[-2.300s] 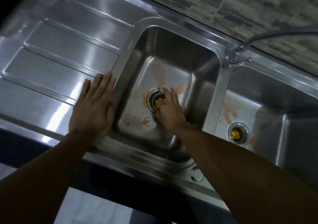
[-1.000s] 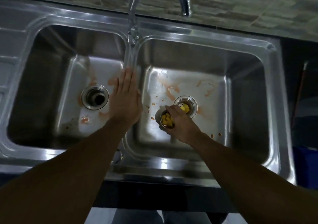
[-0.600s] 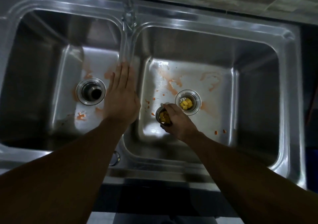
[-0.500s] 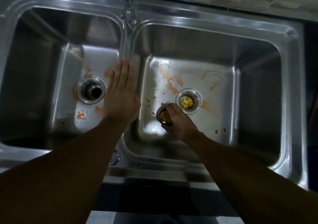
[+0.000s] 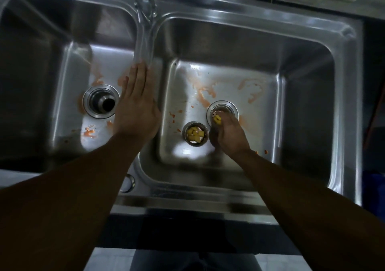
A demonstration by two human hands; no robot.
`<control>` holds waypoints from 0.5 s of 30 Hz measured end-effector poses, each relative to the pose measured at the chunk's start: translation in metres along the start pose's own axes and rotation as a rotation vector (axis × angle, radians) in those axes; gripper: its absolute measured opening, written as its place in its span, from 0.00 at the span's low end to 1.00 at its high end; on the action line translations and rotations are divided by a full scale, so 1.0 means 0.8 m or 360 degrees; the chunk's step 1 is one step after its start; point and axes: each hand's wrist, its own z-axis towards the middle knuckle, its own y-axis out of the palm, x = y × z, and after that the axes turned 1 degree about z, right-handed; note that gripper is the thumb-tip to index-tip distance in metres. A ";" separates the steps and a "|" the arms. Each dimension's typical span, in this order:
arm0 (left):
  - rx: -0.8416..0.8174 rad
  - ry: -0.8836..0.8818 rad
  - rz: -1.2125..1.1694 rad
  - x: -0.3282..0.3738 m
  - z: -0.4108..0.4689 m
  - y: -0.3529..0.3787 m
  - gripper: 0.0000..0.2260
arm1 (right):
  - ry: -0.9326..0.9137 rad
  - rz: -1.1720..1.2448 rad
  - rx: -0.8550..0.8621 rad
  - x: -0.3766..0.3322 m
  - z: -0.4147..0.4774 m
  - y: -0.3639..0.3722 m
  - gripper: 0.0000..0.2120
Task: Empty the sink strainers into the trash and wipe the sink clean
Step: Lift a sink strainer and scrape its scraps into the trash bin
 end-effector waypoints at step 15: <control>0.0045 0.0015 0.0037 -0.007 0.002 0.009 0.27 | -0.0147 -0.0528 -0.0258 0.034 0.011 0.010 0.18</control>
